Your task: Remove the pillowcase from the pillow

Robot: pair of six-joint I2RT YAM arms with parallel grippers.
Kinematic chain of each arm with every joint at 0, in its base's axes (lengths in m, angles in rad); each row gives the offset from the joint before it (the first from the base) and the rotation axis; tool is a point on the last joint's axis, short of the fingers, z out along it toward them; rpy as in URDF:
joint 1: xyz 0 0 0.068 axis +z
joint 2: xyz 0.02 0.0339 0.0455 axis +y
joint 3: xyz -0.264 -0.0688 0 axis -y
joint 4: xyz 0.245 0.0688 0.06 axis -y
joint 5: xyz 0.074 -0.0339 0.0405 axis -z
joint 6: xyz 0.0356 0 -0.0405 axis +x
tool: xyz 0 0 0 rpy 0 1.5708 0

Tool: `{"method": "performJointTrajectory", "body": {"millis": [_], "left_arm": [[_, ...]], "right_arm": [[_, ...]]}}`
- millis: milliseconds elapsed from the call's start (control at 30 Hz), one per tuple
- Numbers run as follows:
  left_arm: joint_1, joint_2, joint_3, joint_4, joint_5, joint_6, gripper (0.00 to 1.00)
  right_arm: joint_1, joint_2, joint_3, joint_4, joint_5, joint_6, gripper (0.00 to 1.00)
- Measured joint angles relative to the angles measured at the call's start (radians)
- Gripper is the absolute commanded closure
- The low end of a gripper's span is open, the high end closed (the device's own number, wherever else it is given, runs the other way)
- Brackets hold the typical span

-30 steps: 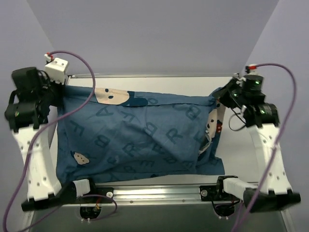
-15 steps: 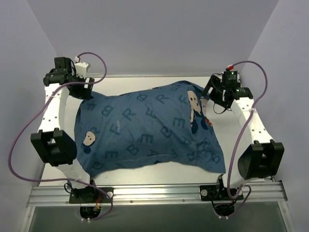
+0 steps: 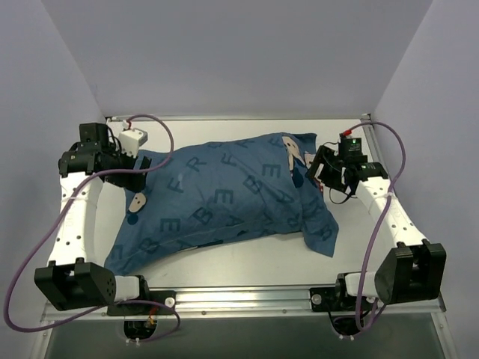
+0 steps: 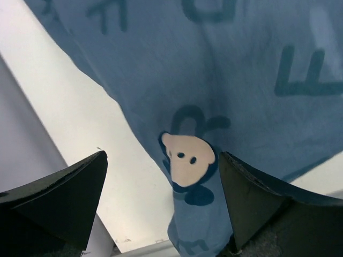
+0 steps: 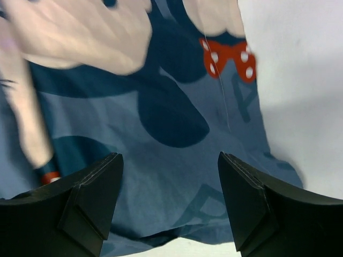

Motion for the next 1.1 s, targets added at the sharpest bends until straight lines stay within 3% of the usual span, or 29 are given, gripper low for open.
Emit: {"method": "performJointTrajectory", "body": {"millis": [167,200,333,400,500,700,933,1100], "left_arm": [[-0.019,-0.077,-0.225,-0.045,0.019,0.04,0.0],[-0.03,-0.082,-0.271,-0.047,0.021,0.044,0.07],[-0.068,-0.063,-0.383,-0.034,-0.005,0.051,0.08],[-0.073,-0.037,-0.386,-0.013,-0.038,0.048,0.15],[-0.073,0.042,-0.341,0.037,-0.137,0.039,0.16],[-0.071,0.216,-0.107,0.129,-0.283,0.026,0.16],[-0.084,0.16,0.042,0.138,-0.124,0.023,0.09],[-0.241,0.064,0.112,0.085,-0.024,0.037,0.03]], "right_arm": [[0.028,0.014,-0.116,0.034,-0.025,0.012,0.34],[0.045,0.019,-0.127,0.044,-0.026,0.017,0.34],[0.142,0.024,-0.143,0.069,-0.015,0.032,0.36],[0.193,0.024,-0.146,0.072,-0.005,0.047,0.37],[0.27,0.014,-0.154,0.075,0.012,0.08,0.38],[0.431,-0.051,-0.168,0.06,0.014,0.152,0.36],[0.455,-0.148,-0.109,-0.038,0.048,0.184,0.34],[0.444,-0.166,0.002,-0.024,0.084,0.184,0.37]]}}
